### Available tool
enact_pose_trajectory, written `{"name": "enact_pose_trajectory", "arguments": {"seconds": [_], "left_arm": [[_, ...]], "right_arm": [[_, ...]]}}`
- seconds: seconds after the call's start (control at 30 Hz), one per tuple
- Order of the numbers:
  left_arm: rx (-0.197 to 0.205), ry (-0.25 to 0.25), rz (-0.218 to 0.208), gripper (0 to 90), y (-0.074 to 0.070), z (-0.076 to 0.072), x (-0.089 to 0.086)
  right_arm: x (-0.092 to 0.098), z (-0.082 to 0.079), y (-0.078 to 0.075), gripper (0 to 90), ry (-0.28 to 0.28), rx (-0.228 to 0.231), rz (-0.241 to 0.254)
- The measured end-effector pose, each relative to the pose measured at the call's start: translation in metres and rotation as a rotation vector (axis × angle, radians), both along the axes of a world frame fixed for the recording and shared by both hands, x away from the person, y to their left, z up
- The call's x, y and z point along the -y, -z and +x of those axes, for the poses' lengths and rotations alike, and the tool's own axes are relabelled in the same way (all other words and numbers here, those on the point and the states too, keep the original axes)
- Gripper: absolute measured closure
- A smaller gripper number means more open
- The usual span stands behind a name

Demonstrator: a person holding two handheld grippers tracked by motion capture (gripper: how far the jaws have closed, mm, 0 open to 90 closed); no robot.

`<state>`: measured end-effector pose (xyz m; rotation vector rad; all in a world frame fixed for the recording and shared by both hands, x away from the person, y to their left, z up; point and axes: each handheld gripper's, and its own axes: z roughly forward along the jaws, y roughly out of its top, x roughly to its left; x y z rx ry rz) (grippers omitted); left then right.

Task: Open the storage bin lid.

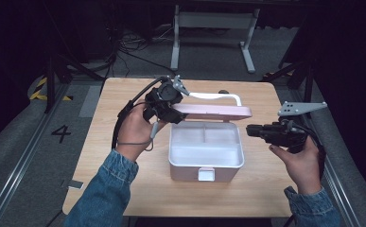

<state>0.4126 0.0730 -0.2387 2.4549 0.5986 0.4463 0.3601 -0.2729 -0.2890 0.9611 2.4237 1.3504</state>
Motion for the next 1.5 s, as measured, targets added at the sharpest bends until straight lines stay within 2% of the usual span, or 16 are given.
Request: {"name": "enact_pose_trajectory", "arguments": {"seconds": [0.27, 0.33, 0.4, 0.43, 0.57, 0.73, 0.97, 1.07, 1.17, 1.27, 1.33, 1.5], "left_arm": [[-0.02, -0.037, -0.02, 59.8, -0.008, 0.017, 0.001], [-0.015, -0.061, -0.008, 61.3, -0.008, 0.022, 0.002], [-0.007, -0.076, 0.02, 62.9, -0.008, 0.025, 0.005], [-0.002, -0.08, 0.045, 63.7, -0.009, 0.027, 0.007], [-0.013, -0.086, 0.07, 65.4, -0.012, 0.034, 0.009], [-0.034, -0.107, 0.02, 68.4, -0.01, 0.046, 0.004], [-0.041, -0.134, 0.043, 66.8, -0.01, 0.061, 0.008], [-0.061, -0.135, 0.012, 66.3, -0.008, 0.07, 0.005], [-0.058, -0.145, -0.007, 64.2, -0.005, 0.075, 0.006], [-0.031, -0.156, 0.015, 60.3, -0.002, 0.08, 0.01], [-0.024, -0.16, 0.014, 58.1, 0.0, 0.082, 0.011], [-0.056, -0.178, -0.015, 55.5, 0.005, 0.096, 0.01]], "right_arm": [[0.023, -0.007, 0.004, 81.5, 0.063, -0.017, -0.004], [0.026, -0.007, 0.005, 81.3, 0.071, -0.019, -0.003], [0.029, -0.007, 0.005, 81.1, 0.077, -0.023, -0.006], [0.029, -0.006, 0.006, 81.0, 0.078, -0.026, -0.003], [0.029, -0.003, 0.008, 80.8, 0.078, -0.035, -0.004], [0.025, -0.001, 0.009, 79.7, 0.066, -0.031, -0.011], [0.024, 0.003, 0.014, 77.1, 0.069, -0.04, -0.017], [0.025, 0.004, 0.016, 76.5, 0.07, -0.038, -0.017], [0.026, 0.006, 0.018, 75.8, 0.075, -0.049, -0.021], [0.027, 0.007, 0.02, 74.5, 0.08, -0.053, -0.026], [0.027, 0.007, 0.02, 74.0, 0.083, -0.054, -0.026], [0.03, 0.008, 0.022, 72.5, 0.089, -0.052, -0.026]]}}
